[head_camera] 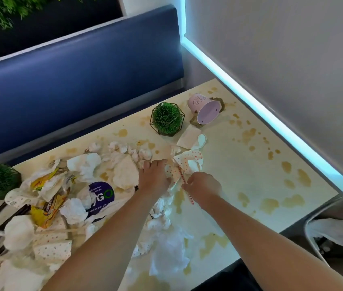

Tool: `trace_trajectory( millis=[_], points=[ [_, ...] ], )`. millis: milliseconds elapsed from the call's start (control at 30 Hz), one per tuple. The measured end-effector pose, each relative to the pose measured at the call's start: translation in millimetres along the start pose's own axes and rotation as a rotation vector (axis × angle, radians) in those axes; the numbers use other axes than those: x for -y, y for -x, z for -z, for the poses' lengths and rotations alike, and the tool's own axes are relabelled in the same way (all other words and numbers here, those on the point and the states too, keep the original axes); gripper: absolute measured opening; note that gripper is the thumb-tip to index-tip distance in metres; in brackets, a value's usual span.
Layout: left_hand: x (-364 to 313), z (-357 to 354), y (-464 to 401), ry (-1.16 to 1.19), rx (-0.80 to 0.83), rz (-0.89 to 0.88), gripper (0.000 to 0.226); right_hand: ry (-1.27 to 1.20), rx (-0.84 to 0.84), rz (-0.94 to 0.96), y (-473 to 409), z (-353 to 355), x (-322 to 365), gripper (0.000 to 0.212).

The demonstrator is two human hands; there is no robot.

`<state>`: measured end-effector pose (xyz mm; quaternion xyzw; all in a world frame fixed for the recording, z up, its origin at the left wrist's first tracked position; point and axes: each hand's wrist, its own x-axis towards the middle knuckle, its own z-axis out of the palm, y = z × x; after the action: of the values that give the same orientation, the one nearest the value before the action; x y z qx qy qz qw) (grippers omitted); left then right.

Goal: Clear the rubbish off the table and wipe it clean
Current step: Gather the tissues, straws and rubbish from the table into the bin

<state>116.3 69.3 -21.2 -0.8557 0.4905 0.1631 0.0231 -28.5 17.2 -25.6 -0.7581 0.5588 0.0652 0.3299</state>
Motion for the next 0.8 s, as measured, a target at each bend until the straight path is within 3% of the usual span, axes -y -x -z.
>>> trace_trajectory(
  millis=[167,400,567,800],
  points=[
    [-3.2,-0.2,-9.5,0.024,-0.078,-0.060,0.063,-0.013,-0.052,-0.023,-2.1,-11.2,-2.0,0.014],
    [-8.0,2.0,-31.7,0.065,-0.027,-0.050,0.059,-0.270,-0.119,-0.019,4.6,-9.3,-14.2,0.004],
    [-11.2,-0.9,-46.3,0.046,-0.011,-0.074,0.056,-0.381,-0.274,0.036,0.1,-5.0,-22.5,0.004],
    [-10.8,2.7,-59.5,0.017,-0.082,-0.055,0.029,-0.198,-0.429,0.055,-43.6,14.7,-15.2,0.017]
  ],
)
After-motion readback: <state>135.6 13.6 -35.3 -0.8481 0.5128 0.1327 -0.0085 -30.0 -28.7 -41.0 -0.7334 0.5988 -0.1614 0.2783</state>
